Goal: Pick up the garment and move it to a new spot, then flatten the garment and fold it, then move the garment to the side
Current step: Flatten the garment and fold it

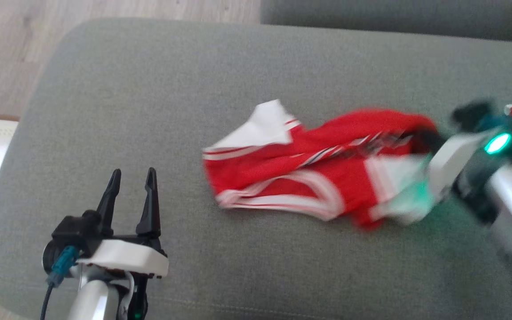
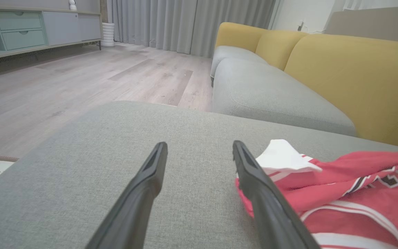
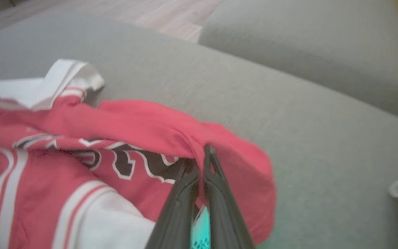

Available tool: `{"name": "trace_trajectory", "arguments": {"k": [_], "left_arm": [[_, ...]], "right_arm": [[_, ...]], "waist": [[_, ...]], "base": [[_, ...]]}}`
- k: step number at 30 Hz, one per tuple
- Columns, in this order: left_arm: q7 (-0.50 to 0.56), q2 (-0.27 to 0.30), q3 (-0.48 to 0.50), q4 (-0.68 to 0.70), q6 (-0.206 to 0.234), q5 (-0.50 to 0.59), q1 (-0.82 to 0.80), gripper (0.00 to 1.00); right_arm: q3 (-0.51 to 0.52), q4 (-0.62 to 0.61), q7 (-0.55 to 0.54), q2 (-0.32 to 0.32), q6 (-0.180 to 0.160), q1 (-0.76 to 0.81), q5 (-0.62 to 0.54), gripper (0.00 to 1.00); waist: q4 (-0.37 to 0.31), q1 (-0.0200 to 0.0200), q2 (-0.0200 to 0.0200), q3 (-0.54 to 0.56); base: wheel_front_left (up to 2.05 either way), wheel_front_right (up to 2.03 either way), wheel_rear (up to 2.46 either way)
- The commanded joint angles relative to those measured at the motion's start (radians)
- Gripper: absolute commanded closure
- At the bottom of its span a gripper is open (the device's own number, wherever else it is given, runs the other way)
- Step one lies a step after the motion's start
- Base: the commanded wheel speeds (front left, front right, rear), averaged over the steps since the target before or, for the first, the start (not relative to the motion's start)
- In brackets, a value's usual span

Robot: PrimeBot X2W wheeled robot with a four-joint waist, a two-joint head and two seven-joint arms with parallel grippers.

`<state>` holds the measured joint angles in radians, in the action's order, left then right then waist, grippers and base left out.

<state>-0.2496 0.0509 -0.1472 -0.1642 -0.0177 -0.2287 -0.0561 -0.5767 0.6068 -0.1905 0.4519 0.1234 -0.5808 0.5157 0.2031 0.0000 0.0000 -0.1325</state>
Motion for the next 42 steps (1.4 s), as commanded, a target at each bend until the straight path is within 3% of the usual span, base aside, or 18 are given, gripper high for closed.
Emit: {"name": "trace_trajectory", "arguments": {"k": [1, 8, 13, 14, 15, 20, 26, 30, 35, 42], "left_arm": [[-0.012, 0.0, 0.034, 0.038, -0.001, 0.006, -0.045, 0.0], [-0.012, 0.0, -0.02, 0.053, 0.016, -0.028, -0.096, 0.0], [-0.012, -0.001, -0.055, 0.053, 0.035, -0.049, -0.129, 0.0], [-0.012, -0.001, -0.059, 0.052, 0.037, -0.051, -0.133, 0.0], [-0.012, -0.001, -0.061, 0.051, 0.04, -0.052, -0.136, 0.0], [-0.012, -0.001, -0.063, 0.043, 0.049, -0.053, -0.137, 0.0], [-0.012, -0.001, -0.043, 0.033, 0.039, -0.037, -0.119, 0.0], [-0.012, -0.001, -0.032, 0.027, 0.031, -0.029, -0.106, 0.0], [-0.012, -0.001, -0.028, 0.022, 0.026, -0.028, -0.094, 0.0], [-0.012, -0.001, -0.03, 0.019, 0.02, -0.031, -0.088, 0.0]], "right_arm": [[0.02, -0.039, 0.005, 0.04, 0.007, -0.069, -0.01, 1.0], [0.062, -0.026, -0.139, 0.143, 0.007, -0.253, 0.012, 1.0], [0.048, 0.083, -0.217, 0.157, 0.007, -0.355, 0.031, 0.97], [0.046, 0.116, -0.229, 0.153, 0.007, -0.367, 0.033, 0.04], [0.044, 0.146, -0.235, 0.147, 0.007, -0.378, 0.037, 0.0], [0.036, 0.214, -0.134, 0.099, 0.007, -0.402, 0.04, 0.0], [0.018, 0.171, 0.033, 0.059, 0.007, -0.371, 0.04, 0.0], [0.009, 0.114, 0.086, 0.04, 0.007, -0.303, 0.06, 0.0], [-0.024, 0.054, 0.057, 0.031, 0.007, -0.199, 0.101, 0.0], [-0.071, 0.018, -0.091, 0.029, 0.007, -0.087, 0.143, 0.0]], "waist": [[-0.005, 0.0, 0.0, -0.021], [0.033, 0.0, 0.0, -0.13], [0.07, 0.0, 0.0, -0.176], [0.074, 0.0, 0.0, -0.179], [0.076, 0.0, 0.0, -0.18], [0.07, 0.0, 0.0, -0.157], [0.021, 0.0, 0.0, -0.097], [-0.006, 0.0, 0.0, -0.062], [-0.016, 0.0, 0.0, -0.039], [-0.009, 0.0, 0.0, -0.031]], "base": [[0.0, 0.0, 0.0], [0.0, 0.0, 0.0], [0.0, 0.0, 0.0], [0.0, 0.0, 0.0], [0.0, 0.0, 0.0], [0.0, 0.0, 0.0], [0.0, 0.0, 0.0], [0.0, 0.0, 0.0], [0.0, 0.0, 0.0], [0.0, 0.0, 0.0]]}}
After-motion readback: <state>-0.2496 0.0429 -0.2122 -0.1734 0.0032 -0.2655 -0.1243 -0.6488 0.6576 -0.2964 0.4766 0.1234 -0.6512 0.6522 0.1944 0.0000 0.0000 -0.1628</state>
